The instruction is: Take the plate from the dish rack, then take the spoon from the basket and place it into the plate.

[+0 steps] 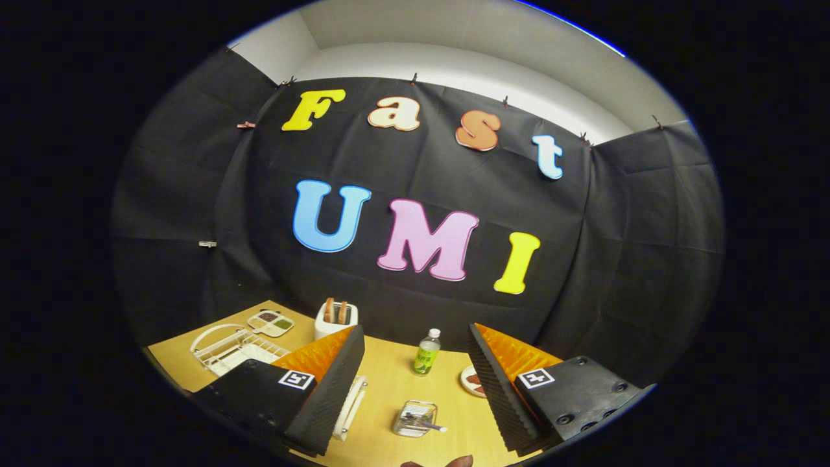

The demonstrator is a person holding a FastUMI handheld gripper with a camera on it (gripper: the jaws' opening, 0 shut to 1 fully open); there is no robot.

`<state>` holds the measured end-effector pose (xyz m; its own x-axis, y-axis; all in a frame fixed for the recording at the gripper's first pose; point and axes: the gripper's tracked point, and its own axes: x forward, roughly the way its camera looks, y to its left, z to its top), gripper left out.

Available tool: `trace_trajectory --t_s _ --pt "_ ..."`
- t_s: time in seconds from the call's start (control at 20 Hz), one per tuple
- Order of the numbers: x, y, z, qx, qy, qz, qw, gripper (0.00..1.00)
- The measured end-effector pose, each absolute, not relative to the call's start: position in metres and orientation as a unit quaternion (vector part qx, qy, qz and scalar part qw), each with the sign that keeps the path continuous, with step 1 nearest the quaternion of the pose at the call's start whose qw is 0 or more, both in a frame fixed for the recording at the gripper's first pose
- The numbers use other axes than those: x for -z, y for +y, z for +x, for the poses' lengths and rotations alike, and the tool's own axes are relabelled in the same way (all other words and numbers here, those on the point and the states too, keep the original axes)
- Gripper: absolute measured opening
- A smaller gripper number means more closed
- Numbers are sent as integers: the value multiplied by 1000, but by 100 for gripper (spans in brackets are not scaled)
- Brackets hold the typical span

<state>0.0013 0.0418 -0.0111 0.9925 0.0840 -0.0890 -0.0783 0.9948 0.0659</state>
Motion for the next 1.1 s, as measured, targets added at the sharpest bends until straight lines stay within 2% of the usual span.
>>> trace_trajectory --t_s 0.3,0.65,0.95,1.05,1.1 --pt "51 97 35 -101 155 32 982 98" --pt "109 176 67 -146 296 76 941 98" --pt "174 227 91 -122 409 106 898 96" --pt "198 236 96 -109 439 96 886 91" --pt "208 240 96 -102 455 92 880 86"
